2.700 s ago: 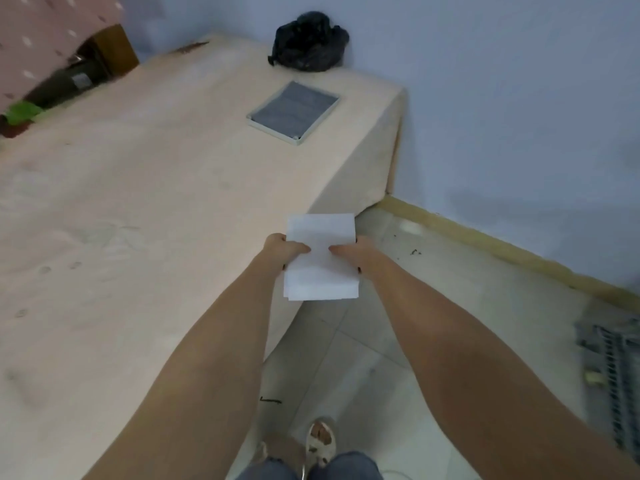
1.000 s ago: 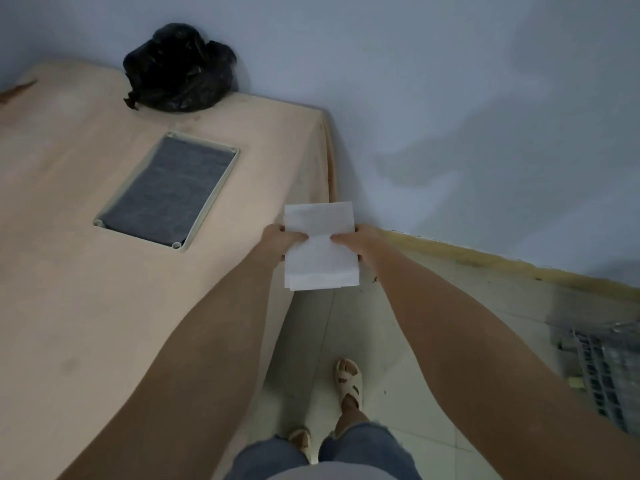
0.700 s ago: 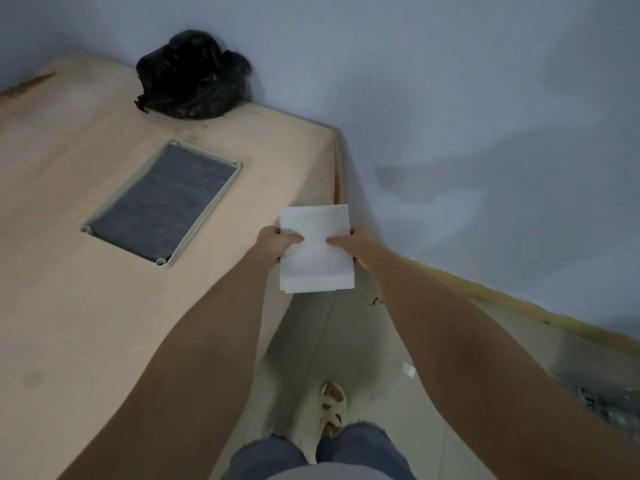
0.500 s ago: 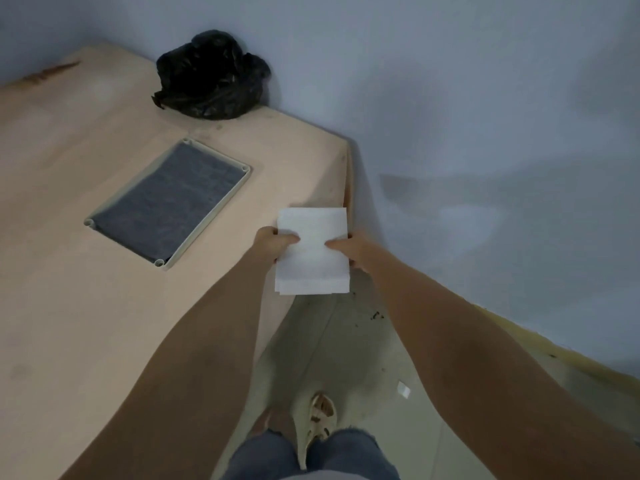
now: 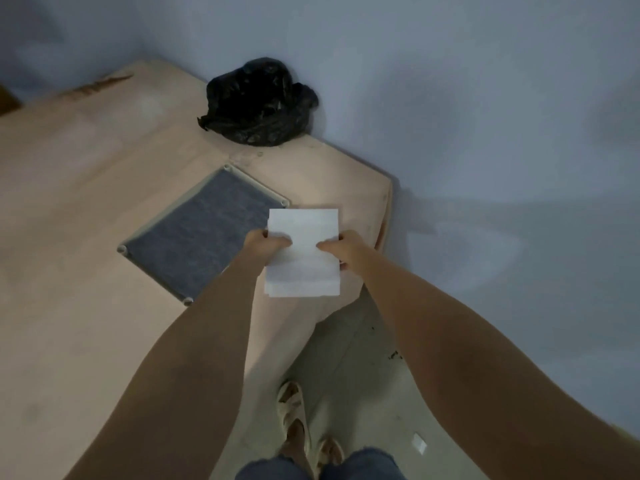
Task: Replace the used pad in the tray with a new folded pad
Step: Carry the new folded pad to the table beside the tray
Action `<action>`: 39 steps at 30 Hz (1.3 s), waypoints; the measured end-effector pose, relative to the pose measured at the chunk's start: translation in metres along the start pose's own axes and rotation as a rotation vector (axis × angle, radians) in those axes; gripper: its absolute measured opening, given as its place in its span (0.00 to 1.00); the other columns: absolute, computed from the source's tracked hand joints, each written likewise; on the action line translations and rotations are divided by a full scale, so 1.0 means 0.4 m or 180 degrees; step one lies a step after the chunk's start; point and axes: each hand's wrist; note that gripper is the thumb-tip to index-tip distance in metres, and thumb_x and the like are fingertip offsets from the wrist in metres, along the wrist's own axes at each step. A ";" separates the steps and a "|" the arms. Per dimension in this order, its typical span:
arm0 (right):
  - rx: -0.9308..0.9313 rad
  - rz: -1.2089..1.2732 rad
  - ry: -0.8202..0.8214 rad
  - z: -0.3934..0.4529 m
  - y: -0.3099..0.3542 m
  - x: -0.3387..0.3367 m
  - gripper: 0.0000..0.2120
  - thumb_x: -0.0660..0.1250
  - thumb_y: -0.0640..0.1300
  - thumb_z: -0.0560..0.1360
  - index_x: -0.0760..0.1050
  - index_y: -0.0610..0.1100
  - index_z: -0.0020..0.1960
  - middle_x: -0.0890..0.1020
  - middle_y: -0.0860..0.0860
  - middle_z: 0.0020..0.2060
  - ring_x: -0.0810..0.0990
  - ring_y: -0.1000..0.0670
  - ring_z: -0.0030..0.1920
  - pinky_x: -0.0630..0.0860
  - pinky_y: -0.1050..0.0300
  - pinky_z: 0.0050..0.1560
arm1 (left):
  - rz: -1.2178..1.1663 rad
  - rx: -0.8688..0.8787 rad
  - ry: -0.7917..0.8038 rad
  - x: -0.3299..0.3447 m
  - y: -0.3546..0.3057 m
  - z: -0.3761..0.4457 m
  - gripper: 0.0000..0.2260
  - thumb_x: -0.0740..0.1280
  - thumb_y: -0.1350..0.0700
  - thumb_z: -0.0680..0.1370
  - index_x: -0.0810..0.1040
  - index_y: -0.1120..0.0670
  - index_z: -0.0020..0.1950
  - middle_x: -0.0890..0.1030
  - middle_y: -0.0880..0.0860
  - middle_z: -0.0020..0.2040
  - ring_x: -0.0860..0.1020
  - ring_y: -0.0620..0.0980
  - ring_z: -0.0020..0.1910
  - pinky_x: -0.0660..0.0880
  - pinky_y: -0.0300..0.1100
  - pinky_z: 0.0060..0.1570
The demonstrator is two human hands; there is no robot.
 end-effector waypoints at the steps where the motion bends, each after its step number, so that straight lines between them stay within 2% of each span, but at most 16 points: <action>1: -0.0028 -0.0006 0.0005 0.011 0.024 0.012 0.16 0.69 0.41 0.74 0.74 0.36 0.58 0.80 0.41 0.56 0.79 0.41 0.55 0.78 0.51 0.49 | -0.0056 0.0012 -0.0044 -0.016 -0.010 0.016 0.14 0.72 0.63 0.71 0.78 0.65 0.56 0.80 0.60 0.54 0.79 0.55 0.47 0.76 0.47 0.47; 4: -0.0184 -0.0031 0.0047 0.037 0.086 0.053 0.15 0.69 0.40 0.74 0.75 0.34 0.58 0.80 0.39 0.56 0.80 0.41 0.55 0.78 0.49 0.51 | -0.0029 -0.0009 -0.0203 -0.072 -0.034 0.053 0.13 0.73 0.63 0.70 0.78 0.63 0.53 0.79 0.56 0.48 0.77 0.52 0.41 0.74 0.44 0.42; 7: -0.0402 -0.0061 0.0119 0.052 0.143 0.099 0.14 0.69 0.38 0.73 0.76 0.34 0.57 0.80 0.38 0.56 0.80 0.40 0.54 0.78 0.48 0.51 | -0.0101 -0.0050 -0.0373 -0.133 -0.046 0.072 0.14 0.74 0.61 0.70 0.77 0.63 0.54 0.78 0.55 0.47 0.77 0.51 0.39 0.74 0.43 0.37; 10: -0.0513 -0.0217 0.0253 0.065 0.191 0.149 0.14 0.68 0.37 0.74 0.76 0.36 0.58 0.80 0.39 0.56 0.80 0.40 0.54 0.78 0.47 0.52 | -0.0142 -0.0117 -0.0544 -0.193 -0.047 0.081 0.16 0.74 0.60 0.70 0.76 0.63 0.55 0.78 0.55 0.49 0.78 0.54 0.46 0.75 0.46 0.43; 13: -0.0598 -0.0449 0.0456 0.075 0.241 0.211 0.13 0.68 0.38 0.74 0.75 0.38 0.58 0.80 0.40 0.56 0.80 0.41 0.54 0.78 0.47 0.53 | -0.0223 -0.0177 -0.0778 -0.263 -0.036 0.082 0.14 0.74 0.60 0.70 0.76 0.62 0.52 0.78 0.56 0.50 0.79 0.58 0.52 0.76 0.48 0.45; 17: -0.0611 -0.0868 0.0754 0.086 0.304 0.303 0.14 0.68 0.43 0.74 0.74 0.38 0.57 0.80 0.41 0.54 0.79 0.41 0.53 0.78 0.45 0.55 | -0.0503 -0.0253 -0.1102 -0.357 -0.005 0.075 0.18 0.75 0.59 0.70 0.76 0.64 0.57 0.80 0.58 0.55 0.79 0.59 0.54 0.77 0.48 0.50; 19: -0.0633 -0.1060 0.0904 0.089 0.333 0.353 0.17 0.68 0.45 0.74 0.73 0.38 0.59 0.80 0.42 0.54 0.79 0.41 0.54 0.78 0.45 0.55 | -0.0467 -0.0336 -0.1310 -0.401 0.009 0.066 0.19 0.74 0.58 0.71 0.76 0.64 0.58 0.79 0.57 0.54 0.79 0.58 0.54 0.76 0.47 0.52; 23: -0.0817 -0.1275 0.1336 0.092 0.382 0.454 0.16 0.68 0.41 0.74 0.74 0.36 0.59 0.80 0.40 0.56 0.79 0.41 0.55 0.79 0.46 0.53 | -0.0582 -0.0566 -0.1721 -0.484 0.032 0.043 0.16 0.74 0.56 0.71 0.73 0.61 0.53 0.77 0.58 0.52 0.78 0.58 0.53 0.76 0.51 0.55; 26: -0.0934 -0.1456 0.1704 0.094 0.409 0.517 0.15 0.67 0.40 0.75 0.75 0.36 0.60 0.80 0.41 0.57 0.79 0.42 0.56 0.78 0.48 0.50 | -0.0791 -0.0731 -0.1999 -0.533 0.051 0.022 0.18 0.75 0.58 0.70 0.71 0.60 0.54 0.76 0.60 0.55 0.77 0.59 0.56 0.75 0.55 0.59; 29: -0.1019 -0.1671 0.2013 0.095 0.428 0.573 0.15 0.67 0.40 0.75 0.74 0.37 0.61 0.80 0.42 0.56 0.79 0.42 0.55 0.78 0.48 0.51 | -0.0800 -0.0859 -0.2435 -0.564 0.071 -0.002 0.22 0.75 0.59 0.70 0.72 0.62 0.59 0.76 0.60 0.59 0.76 0.59 0.57 0.75 0.52 0.57; 33: -0.1132 -0.1854 0.2300 0.082 0.440 0.641 0.15 0.67 0.39 0.75 0.75 0.36 0.60 0.81 0.42 0.56 0.79 0.42 0.55 0.78 0.47 0.53 | -0.0932 -0.0974 -0.2872 -0.588 0.122 -0.035 0.23 0.75 0.59 0.69 0.72 0.62 0.60 0.77 0.60 0.59 0.76 0.59 0.58 0.74 0.51 0.57; 39: -0.1082 -0.2105 0.2709 0.032 0.388 0.722 0.16 0.67 0.40 0.75 0.73 0.37 0.61 0.80 0.42 0.57 0.79 0.42 0.56 0.78 0.45 0.54 | -0.1100 -0.1154 -0.3338 -0.602 0.218 -0.108 0.22 0.73 0.59 0.70 0.72 0.60 0.62 0.78 0.59 0.57 0.77 0.57 0.55 0.72 0.44 0.47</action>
Point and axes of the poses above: each hand's wrist, its own z-axis towards the middle knuckle, its own x-axis out of the palm, y = z × x
